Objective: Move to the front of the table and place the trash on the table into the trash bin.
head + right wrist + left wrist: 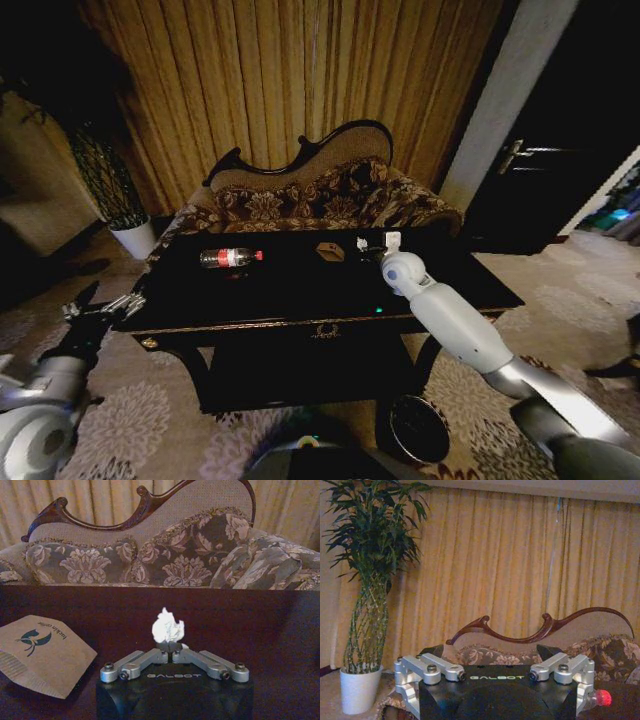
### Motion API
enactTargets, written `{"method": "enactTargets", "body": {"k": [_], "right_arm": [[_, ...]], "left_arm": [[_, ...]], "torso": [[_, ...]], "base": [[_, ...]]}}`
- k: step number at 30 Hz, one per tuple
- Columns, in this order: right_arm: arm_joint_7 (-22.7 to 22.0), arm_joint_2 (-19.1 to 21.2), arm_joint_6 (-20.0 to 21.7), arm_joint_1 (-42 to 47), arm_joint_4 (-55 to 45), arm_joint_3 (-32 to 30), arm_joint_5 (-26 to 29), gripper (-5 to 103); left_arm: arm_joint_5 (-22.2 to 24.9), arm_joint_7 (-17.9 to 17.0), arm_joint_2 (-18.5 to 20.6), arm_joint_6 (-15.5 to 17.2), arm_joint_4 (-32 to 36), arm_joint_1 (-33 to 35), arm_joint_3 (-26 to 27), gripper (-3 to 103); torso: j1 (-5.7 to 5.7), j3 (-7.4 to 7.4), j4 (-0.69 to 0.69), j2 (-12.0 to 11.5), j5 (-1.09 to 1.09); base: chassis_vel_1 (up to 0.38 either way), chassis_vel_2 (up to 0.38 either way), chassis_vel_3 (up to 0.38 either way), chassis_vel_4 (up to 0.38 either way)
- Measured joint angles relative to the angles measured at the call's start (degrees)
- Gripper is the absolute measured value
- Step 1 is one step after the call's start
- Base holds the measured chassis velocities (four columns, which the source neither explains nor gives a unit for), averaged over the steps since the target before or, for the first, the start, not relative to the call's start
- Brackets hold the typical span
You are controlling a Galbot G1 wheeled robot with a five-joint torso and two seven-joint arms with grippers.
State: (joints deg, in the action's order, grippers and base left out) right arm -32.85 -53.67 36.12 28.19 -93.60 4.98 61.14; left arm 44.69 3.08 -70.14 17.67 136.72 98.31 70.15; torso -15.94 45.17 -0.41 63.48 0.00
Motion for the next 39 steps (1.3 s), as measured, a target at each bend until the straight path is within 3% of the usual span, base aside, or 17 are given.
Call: {"method": "enactTargets", "body": {"k": [4,7,14,17,28,39], "right_arm": [[0.32,0.43,-0.93,0.18,-0.78,-0.35,0.75,0],[3.7,1.69,-6.84,2.06,-2.8,-2.3,-0.89,0],[8.32,4.85,-13.9,8.95,-8.09,-8.52,-3.71,0],[12.61,7.63,-19.39,15.81,-11.16,-14.02,-9.21,0],[24.85,8.59,-25.2,32.96,-15.3,-30.09,-15.89,0],[25.01,5.47,-25.67,42.74,-21.27,-39.07,-18.13,0]], "left_arm": [[0.64,0.01,0.03,-0.01,0.17,0.03,0.46,100],[1.01,-0.01,0.35,-0.01,0.19,-0.03,0.74,100],[1.15,-0.09,1.09,-0.9,-0.21,-0.75,0.09,100],[1.83,-0.16,1.67,-1.6,-0.6,-1.51,-0.75,100],[4.53,0.94,3.3,-2.61,-2.89,-2.14,-1.58,100],[7.22,2.26,5.48,-2.62,-4.77,-2.25,-0.92,100]], "torso": [[0.0,0.0,0.0,0.0,0.0],[0.0,0.0,0.02,0.0,0.0],[0.0,0.0,0.01,0.0,0.0],[0.0,0.0,-0.02,0.0,0.01],[0.0,-0.01,-0.01,0.0,0.01],[0.0,0.0,0.0,0.0,0.0]], "base": [[0.0,0.0,0.0,0.0],[0.0,0.0,0.0,0.0],[0.0,0.0,0.0,0.0],[0.0,0.0,0.0,0.0],[0.0,0.0,0.0,0.0],[0.0,0.0,0.0,0.0]]}}
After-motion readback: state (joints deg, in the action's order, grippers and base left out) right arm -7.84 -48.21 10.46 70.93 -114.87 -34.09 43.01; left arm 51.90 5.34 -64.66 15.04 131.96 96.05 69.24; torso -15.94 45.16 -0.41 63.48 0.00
